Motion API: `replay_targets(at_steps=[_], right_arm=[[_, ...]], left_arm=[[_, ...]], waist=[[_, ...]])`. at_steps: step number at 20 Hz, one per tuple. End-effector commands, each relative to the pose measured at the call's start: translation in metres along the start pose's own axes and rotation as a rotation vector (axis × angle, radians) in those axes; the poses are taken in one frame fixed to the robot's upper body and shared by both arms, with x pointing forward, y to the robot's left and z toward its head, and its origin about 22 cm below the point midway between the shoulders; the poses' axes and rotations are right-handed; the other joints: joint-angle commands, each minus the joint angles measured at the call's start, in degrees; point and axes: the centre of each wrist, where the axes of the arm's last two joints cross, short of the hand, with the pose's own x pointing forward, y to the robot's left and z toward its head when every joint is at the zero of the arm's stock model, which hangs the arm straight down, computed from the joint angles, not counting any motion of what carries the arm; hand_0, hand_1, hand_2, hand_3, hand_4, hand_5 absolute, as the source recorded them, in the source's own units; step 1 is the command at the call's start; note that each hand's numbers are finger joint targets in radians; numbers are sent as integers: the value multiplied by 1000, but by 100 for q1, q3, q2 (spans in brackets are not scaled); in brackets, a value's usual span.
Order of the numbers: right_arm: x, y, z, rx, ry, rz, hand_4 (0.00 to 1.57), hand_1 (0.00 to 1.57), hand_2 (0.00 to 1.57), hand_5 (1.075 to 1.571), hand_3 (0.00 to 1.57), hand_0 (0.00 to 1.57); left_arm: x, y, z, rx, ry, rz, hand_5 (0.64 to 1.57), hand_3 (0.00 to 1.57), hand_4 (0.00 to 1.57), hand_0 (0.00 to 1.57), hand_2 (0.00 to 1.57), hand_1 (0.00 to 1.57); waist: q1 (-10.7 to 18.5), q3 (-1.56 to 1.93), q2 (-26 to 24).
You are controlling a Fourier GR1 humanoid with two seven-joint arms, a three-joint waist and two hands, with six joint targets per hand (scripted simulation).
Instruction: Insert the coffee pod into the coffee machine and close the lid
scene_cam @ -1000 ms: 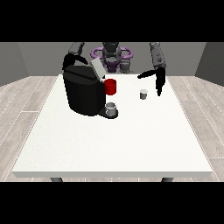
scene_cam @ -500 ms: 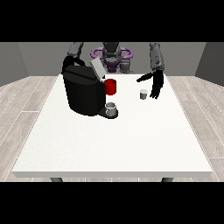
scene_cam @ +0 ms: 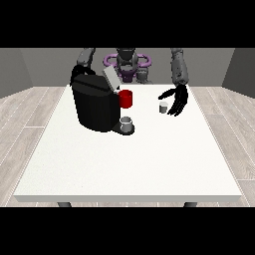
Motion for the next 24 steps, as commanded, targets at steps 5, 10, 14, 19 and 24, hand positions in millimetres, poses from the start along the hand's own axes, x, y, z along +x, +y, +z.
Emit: replay_targets(at_steps=[5,10,14,19,24], right_arm=[[12,15,-1,6,-19,1,527,0,0,1571,0,0],[6,7,-5,13,-37,-28,513,0,0,1571,0,0],[-3,8,5,-21,52,-47,514,0,0,1571,0,0],[-4,-2,-7,-13,8,-52,426,0,0,1571,0,0],[-7,-2,-3,-29,13,-39,430,0,0,1571,0,0]], left_arm=[[-4,-15,-6,52,-38,-132,1571,551,0,673,809,673],[3,-18,-12,144,-86,-160,1571,692,351,775,917,775],[-11,-40,-2,59,-52,-211,1571,829,361,920,1042,920],[-4,-18,-11,65,-60,-316,1571,793,319,970,1054,970],[8,-10,-18,89,-133,-310,1571,1363,507,1266,1399,1266]], waist=[[-132,-1,100],[-123,0,252],[22,1,-261],[4,2,105],[-1,2,-1]])
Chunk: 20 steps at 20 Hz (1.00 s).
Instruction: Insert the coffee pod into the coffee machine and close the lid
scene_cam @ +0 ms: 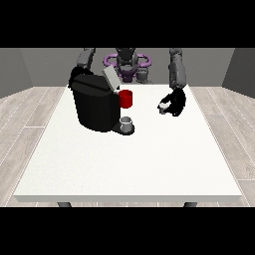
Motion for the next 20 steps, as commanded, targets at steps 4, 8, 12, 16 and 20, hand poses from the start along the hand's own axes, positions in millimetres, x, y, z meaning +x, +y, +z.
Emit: replay_targets(at_steps=[4,8,12,16,20], right_arm=[[-5,-9,-12,-28,58,-15,438,0,0,1571,0,0],[-22,-6,-8,-1,74,-8,490,0,0,1571,0,0],[-32,-8,-1,-3,101,16,443,0,0,1571,0,0],[-42,-15,-3,-27,113,-7,492,0,0,1571,0,0],[-24,-4,-8,46,46,-1,476,0,0,1571,0,0]], left_arm=[[37,22,-24,-47,-150,25,1571,1410,632,1477,1470,1477],[76,41,-43,-81,-183,22,1571,1362,593,1342,1397,1342],[85,66,-49,-77,-220,21,1571,1297,529,1258,1321,1258],[112,75,-54,-105,-293,14,1571,1288,556,1255,1332,1255],[115,105,-61,-18,-252,35,1571,1293,548,1272,1342,1272]], waist=[[166,-17,-215],[142,-14,-453],[83,-16,-532],[281,-15,-726],[-180,-17,-404]])
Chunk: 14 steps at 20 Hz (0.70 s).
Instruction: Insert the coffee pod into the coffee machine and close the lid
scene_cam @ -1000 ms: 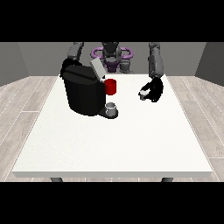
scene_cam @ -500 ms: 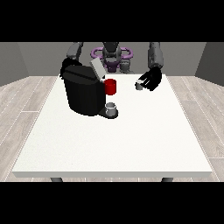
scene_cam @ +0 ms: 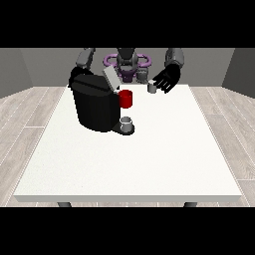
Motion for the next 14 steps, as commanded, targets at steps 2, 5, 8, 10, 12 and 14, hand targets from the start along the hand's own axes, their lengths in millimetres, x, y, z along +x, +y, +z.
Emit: replay_targets(at_steps=[2,5,8,10,12,14], right_arm=[[13,4,-5,11,3,-3,495,0,0,1571,0,0],[3,8,4,39,-39,-16,504,0,0,1571,0,0],[34,6,-11,67,-36,15,494,0,0,1571,0,0],[28,2,-13,35,-53,8,492,0,0,1571,0,0],[39,17,-15,54,-81,8,506,0,0,1571,0,0],[35,16,-12,37,-112,12,509,0,0,1571,0,0]], left_arm=[[15,15,-9,8,-8,-3,1571,1293,548,1272,1342,1272],[15,53,-7,82,-19,-35,1571,1277,536,1256,1327,1256],[27,66,-14,116,1,-14,1571,1226,503,1017,1206,1017],[41,62,-21,94,-10,33,1571,1244,512,1272,1307,1272],[44,79,-23,156,3,26,1571,1188,486,1209,1245,1209],[54,100,-23,164,-15,23,1571,1219,471,1255,1287,1255]], waist=[[-161,-2,-63],[-272,-1,122],[-531,-3,133],[-399,-1,153],[-606,-2,406],[-689,-1,501]])
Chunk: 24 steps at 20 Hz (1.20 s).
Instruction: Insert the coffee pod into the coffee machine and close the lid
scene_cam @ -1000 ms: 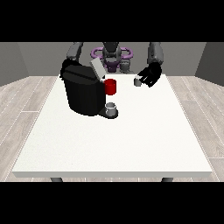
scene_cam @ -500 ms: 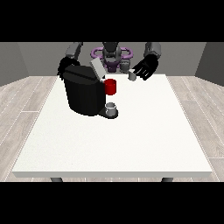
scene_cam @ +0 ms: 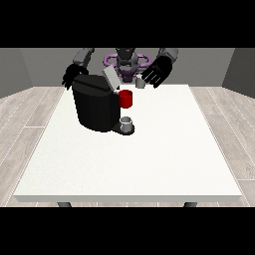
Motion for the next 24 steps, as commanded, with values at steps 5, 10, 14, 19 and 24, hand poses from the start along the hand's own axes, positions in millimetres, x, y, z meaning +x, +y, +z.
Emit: replay_targets(at_steps=[5,10,14,19,24], right_arm=[[18,2,-9,-4,-43,23,548,0,0,1571,0,0],[13,17,6,25,-74,16,526,0,0,1571,0,0],[15,-2,-15,-71,-45,10,480,0,0,1571,0,0],[16,4,-2,-13,-71,-12,525,0,0,1571,0,0],[11,1,-2,-27,-22,-3,499,0,0,1571,0,0]], left_arm=[[28,20,-13,32,-30,-9,1571,1265,519,1278,1332,1278],[14,20,-10,73,-2,-14,1571,1236,485,1265,1297,1265],[45,9,-19,17,-73,-47,1571,1230,493,1314,1328,1314],[29,31,-15,16,-28,-10,1571,1225,510,1316,1328,1316],[38,-13,-19,-31,-35,-42,1571,1187,504,1206,1261,1206]], waist=[[-242,1,228],[-433,0,376],[-48,3,434],[-318,1,419],[-189,2,210]])
